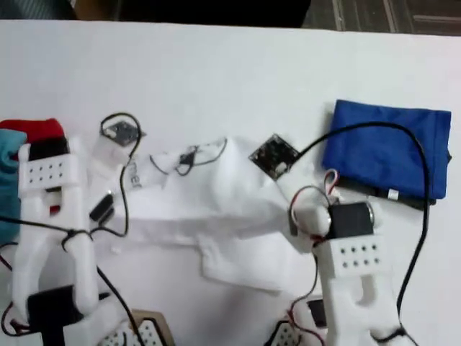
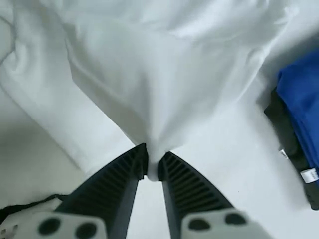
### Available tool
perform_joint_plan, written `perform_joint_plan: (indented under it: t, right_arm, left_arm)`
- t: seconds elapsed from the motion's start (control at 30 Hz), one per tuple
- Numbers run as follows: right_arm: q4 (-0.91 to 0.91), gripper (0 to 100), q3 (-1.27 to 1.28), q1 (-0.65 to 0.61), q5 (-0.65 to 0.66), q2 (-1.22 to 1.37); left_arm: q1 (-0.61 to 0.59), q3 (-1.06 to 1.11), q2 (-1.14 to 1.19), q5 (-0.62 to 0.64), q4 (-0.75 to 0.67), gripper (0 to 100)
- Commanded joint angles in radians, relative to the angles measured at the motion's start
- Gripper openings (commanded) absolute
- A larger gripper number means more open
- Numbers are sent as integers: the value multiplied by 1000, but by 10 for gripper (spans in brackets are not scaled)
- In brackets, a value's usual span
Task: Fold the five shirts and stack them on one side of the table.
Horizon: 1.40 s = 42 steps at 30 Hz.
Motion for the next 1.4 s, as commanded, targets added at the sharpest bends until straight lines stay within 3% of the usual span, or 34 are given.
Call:
perform_joint_plan:
  t: [0.0,0.33,0.53,0.77,1.17,1.23,1.37]
  right_arm:
    - [51,20,-5,-5,6,-64]
    - [65,20,72,-5,75,-70]
    - [47,20,132,-5,78,-70]
    - [45,20,232,2,213,-70]
    - [44,22,232,-4,216,-77]
    - [44,42,230,-4,222,-77]
    - [44,200,199,-4,221,-79]
  left_arm:
    - [-23,4,-41,-11,-3,25]
    - [-138,27,-34,-20,-6,25]
    - [-91,79,-34,-18,-8,25]
    - [-63,143,-32,-18,-9,25]
    - [-66,170,-35,-18,-18,33]
    - [-68,145,-35,-18,-5,78]
    - [-68,18,-35,-17,66,238]
